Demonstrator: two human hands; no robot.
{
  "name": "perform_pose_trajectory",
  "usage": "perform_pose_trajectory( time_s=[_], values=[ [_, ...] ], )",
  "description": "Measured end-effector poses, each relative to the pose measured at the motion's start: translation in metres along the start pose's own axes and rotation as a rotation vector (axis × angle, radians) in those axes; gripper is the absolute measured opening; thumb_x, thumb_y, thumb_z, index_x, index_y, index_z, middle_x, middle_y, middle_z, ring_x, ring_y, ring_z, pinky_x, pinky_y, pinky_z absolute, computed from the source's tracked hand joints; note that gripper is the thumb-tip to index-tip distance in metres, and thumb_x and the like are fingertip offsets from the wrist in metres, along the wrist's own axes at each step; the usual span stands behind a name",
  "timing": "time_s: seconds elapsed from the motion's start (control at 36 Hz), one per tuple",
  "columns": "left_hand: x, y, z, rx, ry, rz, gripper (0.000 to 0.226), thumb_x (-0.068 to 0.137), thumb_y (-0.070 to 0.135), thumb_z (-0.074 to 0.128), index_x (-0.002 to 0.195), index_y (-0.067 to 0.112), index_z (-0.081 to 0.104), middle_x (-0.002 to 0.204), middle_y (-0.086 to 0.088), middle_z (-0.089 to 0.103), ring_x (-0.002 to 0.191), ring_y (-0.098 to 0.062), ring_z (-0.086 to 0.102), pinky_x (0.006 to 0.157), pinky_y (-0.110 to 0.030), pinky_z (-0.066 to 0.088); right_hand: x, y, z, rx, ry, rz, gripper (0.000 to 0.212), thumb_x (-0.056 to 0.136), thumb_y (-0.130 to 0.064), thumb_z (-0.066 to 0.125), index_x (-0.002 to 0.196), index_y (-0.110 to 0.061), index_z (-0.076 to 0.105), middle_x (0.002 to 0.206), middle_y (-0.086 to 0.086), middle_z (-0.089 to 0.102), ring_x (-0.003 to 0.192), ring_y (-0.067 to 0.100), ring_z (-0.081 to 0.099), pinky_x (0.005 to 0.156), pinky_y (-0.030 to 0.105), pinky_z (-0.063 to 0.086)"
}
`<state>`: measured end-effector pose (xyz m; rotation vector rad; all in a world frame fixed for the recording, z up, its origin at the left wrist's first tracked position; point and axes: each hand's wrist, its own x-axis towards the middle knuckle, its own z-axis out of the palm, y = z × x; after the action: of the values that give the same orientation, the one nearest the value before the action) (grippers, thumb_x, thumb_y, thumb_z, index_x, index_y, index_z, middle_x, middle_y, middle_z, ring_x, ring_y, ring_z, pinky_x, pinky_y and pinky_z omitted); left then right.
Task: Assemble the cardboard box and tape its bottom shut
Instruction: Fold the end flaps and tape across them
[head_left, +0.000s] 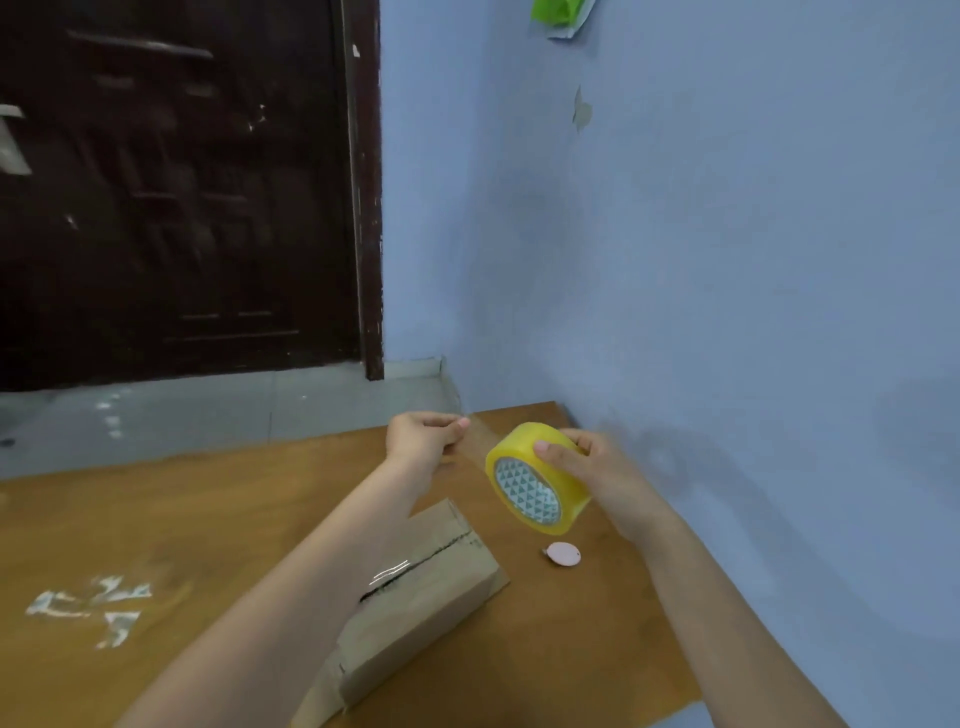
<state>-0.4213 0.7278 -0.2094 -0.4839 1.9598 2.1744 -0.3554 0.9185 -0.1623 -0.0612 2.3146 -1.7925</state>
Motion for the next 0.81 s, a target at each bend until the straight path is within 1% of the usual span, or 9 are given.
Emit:
perform_pose_trajectory(
  time_s=[0.17, 0.25, 0.31, 0.44, 0.53, 0.61, 0.69, 0.75, 0.81],
  values=[
    [0.011, -0.009, -0.023, -0.037, 0.042, -0.061, 0.017, 0.082, 0.014, 0.072, 0.068, 0.010, 0.063, 0.048, 0.003, 0.059, 0.048, -0.011, 0.051, 0.055, -0.029, 0.050, 0.009, 0.005, 0.004, 0.202, -0.195, -0.036, 0.026, 0.079, -0.026, 0.062, 0.100, -0.012, 0.069, 0.089, 0.005, 0.070, 0.079, 0.018, 0.066, 0.068, 0.026, 0.054],
    [0.013, -0.017, -0.024, -0.052, 0.051, -0.083, 0.017, 0.084, 0.016, 0.071, 0.070, 0.010, 0.063, 0.051, 0.004, 0.058, 0.043, -0.008, 0.050, 0.049, -0.025, 0.049, 0.011, 0.009, 0.004, 0.341, -0.274, -0.101, 0.035, 0.076, -0.015, 0.064, 0.111, -0.013, 0.065, 0.094, 0.003, 0.069, 0.085, 0.017, 0.066, 0.071, 0.027, 0.055],
    [0.012, -0.022, -0.019, -0.074, 0.050, -0.090, 0.019, 0.085, 0.015, 0.069, 0.068, 0.010, 0.062, 0.047, 0.006, 0.057, 0.039, -0.007, 0.048, 0.042, -0.020, 0.047, 0.012, 0.012, 0.008, 0.348, -0.289, -0.129, 0.037, 0.071, -0.019, 0.069, 0.108, -0.017, 0.067, 0.094, 0.002, 0.069, 0.085, 0.015, 0.066, 0.069, 0.025, 0.054],
    [0.011, -0.039, -0.011, -0.092, 0.101, -0.134, 0.023, 0.084, 0.014, 0.069, 0.064, 0.011, 0.060, 0.046, 0.005, 0.057, 0.039, -0.009, 0.047, 0.040, -0.019, 0.042, 0.016, 0.024, 0.016, 0.309, -0.046, -0.163, 0.021, 0.079, -0.029, 0.066, 0.098, -0.022, 0.072, 0.087, -0.002, 0.072, 0.079, 0.012, 0.067, 0.066, 0.023, 0.053],
    [0.012, -0.047, -0.011, 0.043, 0.143, -0.026, 0.027, 0.083, 0.013, 0.070, 0.058, 0.010, 0.062, 0.048, -0.001, 0.056, 0.039, -0.012, 0.044, 0.045, -0.024, 0.039, 0.019, 0.034, 0.021, 0.171, 0.135, -0.129, 0.021, 0.079, -0.040, 0.062, 0.084, -0.023, 0.073, 0.071, -0.005, 0.069, 0.064, 0.007, 0.062, 0.056, 0.021, 0.049],
    [0.013, -0.052, -0.008, 0.266, 0.185, 0.113, 0.031, 0.082, 0.021, 0.071, 0.053, 0.014, 0.063, 0.050, -0.003, 0.059, 0.048, -0.019, 0.048, 0.054, -0.033, 0.043, 0.017, 0.043, 0.026, 0.081, 0.146, -0.113, 0.022, 0.080, -0.042, 0.059, 0.076, -0.023, 0.070, 0.062, -0.007, 0.063, 0.056, 0.006, 0.057, 0.049, 0.020, 0.045],
    [0.013, -0.057, -0.005, 0.406, 0.188, 0.153, 0.026, 0.082, 0.024, 0.070, 0.058, 0.014, 0.067, 0.061, -0.003, 0.066, 0.058, -0.021, 0.057, 0.060, -0.039, 0.051, 0.015, 0.050, 0.030, -0.005, 0.142, -0.087, 0.032, 0.079, -0.048, 0.056, 0.075, -0.018, 0.066, 0.061, -0.006, 0.060, 0.058, 0.010, 0.055, 0.054, 0.027, 0.044],
    [0.012, -0.061, -0.003, 0.464, 0.180, 0.145, 0.025, 0.082, 0.026, 0.069, 0.059, 0.017, 0.068, 0.064, -0.001, 0.068, 0.064, -0.023, 0.062, 0.061, -0.038, 0.052, 0.014, 0.053, 0.032, -0.027, 0.140, -0.059, 0.042, 0.076, -0.054, 0.055, 0.068, -0.013, 0.061, 0.060, -0.001, 0.054, 0.060, 0.016, 0.050, 0.057, 0.033, 0.040],
    [0.012, -0.065, 0.000, 0.529, 0.182, 0.141, 0.026, 0.083, 0.029, 0.068, 0.059, 0.019, 0.067, 0.065, 0.001, 0.068, 0.066, -0.020, 0.062, 0.056, -0.032, 0.046, 0.014, 0.055, 0.032, -0.069, 0.132, -0.032, 0.040, 0.076, -0.055, 0.053, 0.057, -0.020, 0.055, 0.055, -0.004, 0.047, 0.058, 0.018, 0.044, 0.057, 0.035, 0.035]
  ],
)
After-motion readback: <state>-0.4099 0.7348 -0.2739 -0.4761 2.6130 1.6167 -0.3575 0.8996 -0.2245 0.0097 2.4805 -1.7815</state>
